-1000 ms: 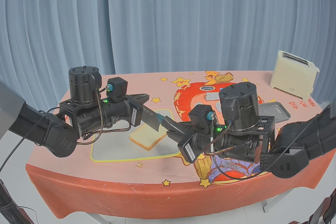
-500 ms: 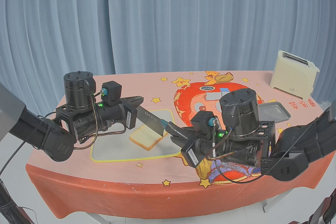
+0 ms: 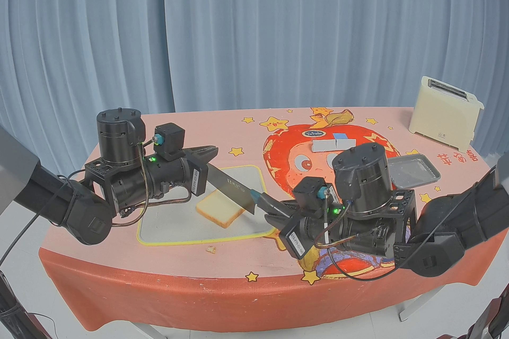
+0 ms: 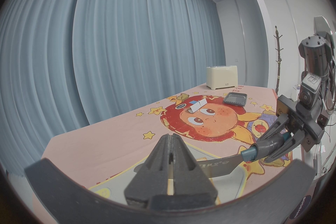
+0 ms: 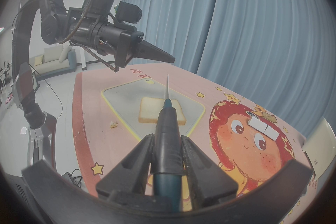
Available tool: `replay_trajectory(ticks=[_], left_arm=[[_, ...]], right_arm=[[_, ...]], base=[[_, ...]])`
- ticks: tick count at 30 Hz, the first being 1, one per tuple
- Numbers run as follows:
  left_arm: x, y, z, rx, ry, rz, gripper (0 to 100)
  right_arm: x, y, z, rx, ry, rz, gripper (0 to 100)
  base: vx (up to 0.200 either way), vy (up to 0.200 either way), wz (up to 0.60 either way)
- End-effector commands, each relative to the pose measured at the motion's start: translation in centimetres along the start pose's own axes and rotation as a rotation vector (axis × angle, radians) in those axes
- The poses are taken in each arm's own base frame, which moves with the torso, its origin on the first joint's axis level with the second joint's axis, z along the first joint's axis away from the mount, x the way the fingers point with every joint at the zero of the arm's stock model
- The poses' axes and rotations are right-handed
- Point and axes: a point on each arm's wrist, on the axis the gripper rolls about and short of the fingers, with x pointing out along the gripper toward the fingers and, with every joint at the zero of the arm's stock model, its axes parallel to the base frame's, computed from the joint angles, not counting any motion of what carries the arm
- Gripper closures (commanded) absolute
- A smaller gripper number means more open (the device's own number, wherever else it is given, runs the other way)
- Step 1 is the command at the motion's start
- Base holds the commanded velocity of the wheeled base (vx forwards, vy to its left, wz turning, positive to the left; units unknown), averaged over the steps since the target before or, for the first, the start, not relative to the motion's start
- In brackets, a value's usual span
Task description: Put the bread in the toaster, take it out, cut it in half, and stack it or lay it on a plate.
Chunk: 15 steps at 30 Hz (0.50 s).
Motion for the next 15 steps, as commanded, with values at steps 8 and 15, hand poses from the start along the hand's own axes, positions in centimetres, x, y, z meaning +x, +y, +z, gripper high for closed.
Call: replay_trajectory(ticks=[8, 15], left_arm=[[0.7, -0.1, -1.3, -0.006, 0.042, -0.008, 100], [1.4, -0.7, -2.2, -0.008, 0.068, -0.029, 100]], right_arm=[[0.0, 0.3, -0.5, -0.006, 0.017, 0.007, 100], [0.2, 0.4, -0.7, -0.013, 0.027, 0.004, 100]], base=[[0.0, 0.0, 0.0], [0.0, 0.0, 0.0]])
